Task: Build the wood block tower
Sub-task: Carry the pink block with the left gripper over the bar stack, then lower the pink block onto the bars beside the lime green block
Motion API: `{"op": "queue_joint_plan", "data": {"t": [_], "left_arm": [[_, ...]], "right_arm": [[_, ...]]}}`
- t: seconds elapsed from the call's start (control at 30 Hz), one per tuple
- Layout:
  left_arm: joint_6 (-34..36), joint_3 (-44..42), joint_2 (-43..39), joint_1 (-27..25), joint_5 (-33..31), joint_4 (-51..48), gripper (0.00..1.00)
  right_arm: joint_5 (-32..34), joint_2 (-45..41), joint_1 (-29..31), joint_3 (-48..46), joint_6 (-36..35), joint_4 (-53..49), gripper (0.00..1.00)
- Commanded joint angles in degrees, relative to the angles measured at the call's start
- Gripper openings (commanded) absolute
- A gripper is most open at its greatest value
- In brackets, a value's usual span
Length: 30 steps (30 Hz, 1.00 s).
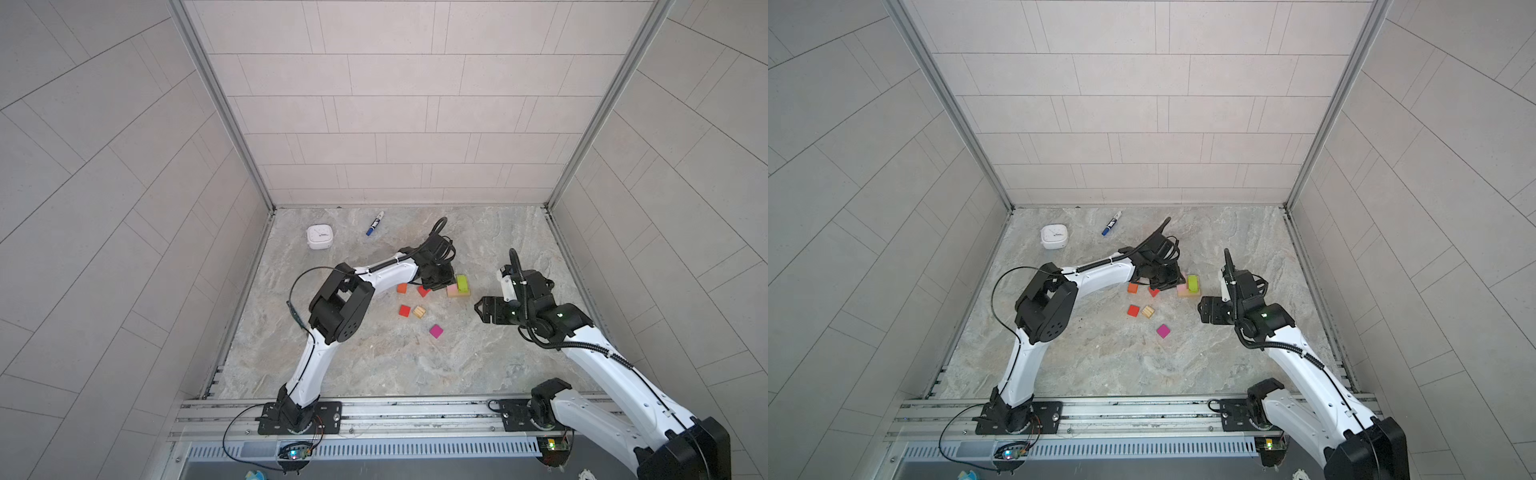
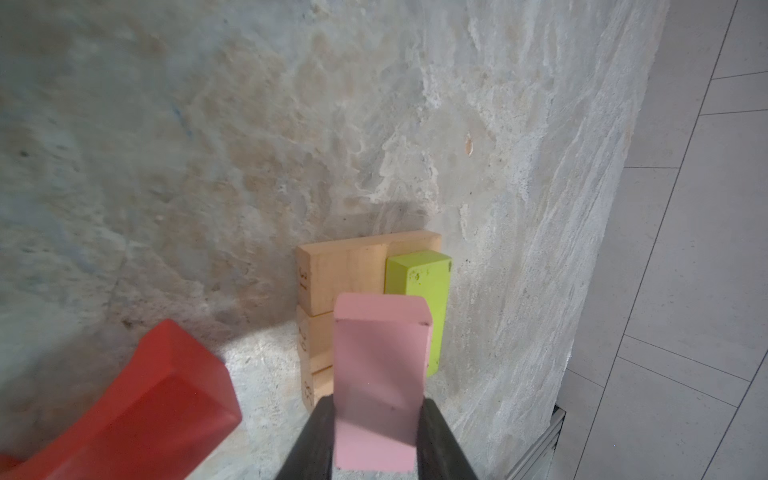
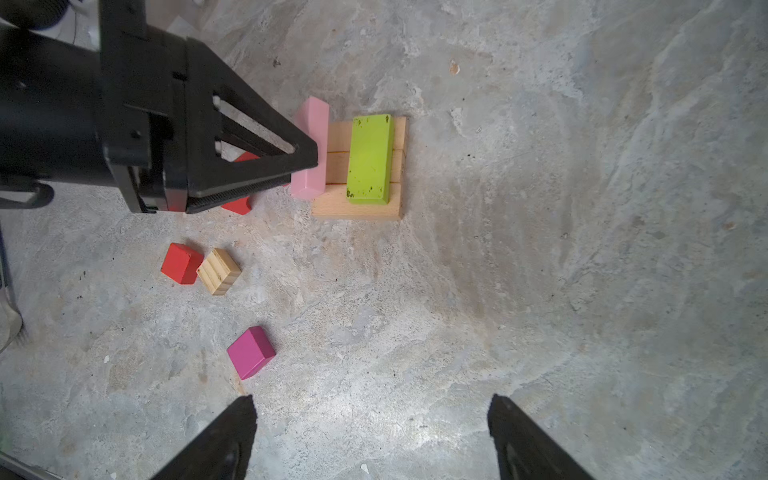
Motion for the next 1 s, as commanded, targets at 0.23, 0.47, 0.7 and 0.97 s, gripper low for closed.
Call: {"op": "queue_joint_plan", "data": {"t": [0.23,0.47,0.7,0.97], "left_arm": [[0.2,1.2,0.8,-0.4,-0.2,0.8,0.29],[0.7,1.7,1.5,-0.3,-0.3,0.7,0.29],[1.1,2.4,2.3,-0.3,-0.1,0.5,0.3],[1.5,2.9,2.6,-0.3,-0.4,0.0,0.31]], "right_arm": [[-0.9,-0.4,-0.4,0.5,-0.8,-0.6,0.88],[-1.1,-0.4,-0.4,0.4,-0.8,-0.5,0.88],[-1.3,-0.5,-0.5,0.2,-0.7,-0.4,0.88],[-1.6,-0.4,-0.5,0.0,-0.7,-0.2,0.88]]}}
